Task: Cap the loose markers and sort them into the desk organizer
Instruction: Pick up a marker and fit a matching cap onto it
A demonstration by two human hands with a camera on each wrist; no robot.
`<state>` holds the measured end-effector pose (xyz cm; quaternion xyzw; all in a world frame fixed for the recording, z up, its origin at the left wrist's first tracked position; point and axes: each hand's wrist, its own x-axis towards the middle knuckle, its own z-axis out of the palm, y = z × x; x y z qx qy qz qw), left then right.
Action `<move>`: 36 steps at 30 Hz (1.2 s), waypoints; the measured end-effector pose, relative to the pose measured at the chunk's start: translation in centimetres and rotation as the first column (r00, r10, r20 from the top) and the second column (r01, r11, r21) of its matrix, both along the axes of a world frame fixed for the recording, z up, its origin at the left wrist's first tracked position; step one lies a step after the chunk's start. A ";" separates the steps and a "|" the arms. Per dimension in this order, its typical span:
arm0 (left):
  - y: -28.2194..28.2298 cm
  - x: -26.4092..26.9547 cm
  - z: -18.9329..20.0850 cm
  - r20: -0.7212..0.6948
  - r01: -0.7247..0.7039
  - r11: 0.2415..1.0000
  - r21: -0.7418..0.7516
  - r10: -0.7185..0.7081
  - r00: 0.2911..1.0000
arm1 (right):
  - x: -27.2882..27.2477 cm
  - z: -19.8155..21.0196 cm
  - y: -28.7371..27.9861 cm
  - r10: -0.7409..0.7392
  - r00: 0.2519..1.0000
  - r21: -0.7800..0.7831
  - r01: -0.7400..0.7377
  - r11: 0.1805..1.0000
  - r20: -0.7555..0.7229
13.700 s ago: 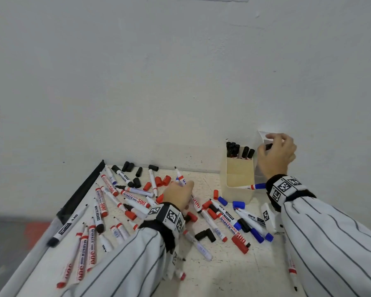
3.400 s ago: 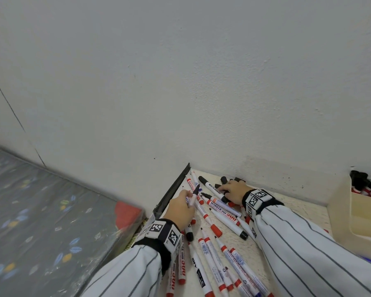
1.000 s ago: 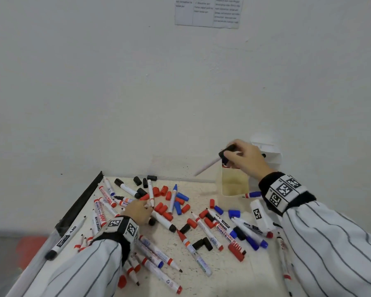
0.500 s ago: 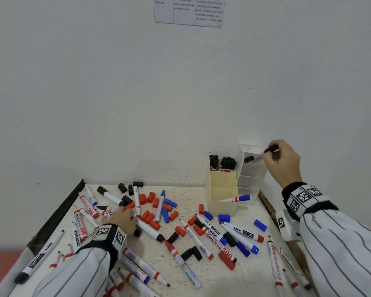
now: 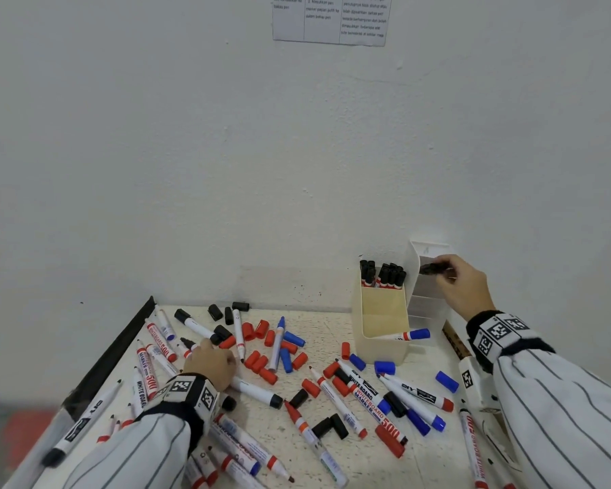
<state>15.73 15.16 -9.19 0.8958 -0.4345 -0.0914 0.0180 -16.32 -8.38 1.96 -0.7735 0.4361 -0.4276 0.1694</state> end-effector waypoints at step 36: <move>4.6 2.8 3.5 -0.554 -0.596 0.742 -0.307 0.370 0.746 | 17.6 -3.1 9.6 0.529 0.801 0.230 -0.479 0.847 -0.280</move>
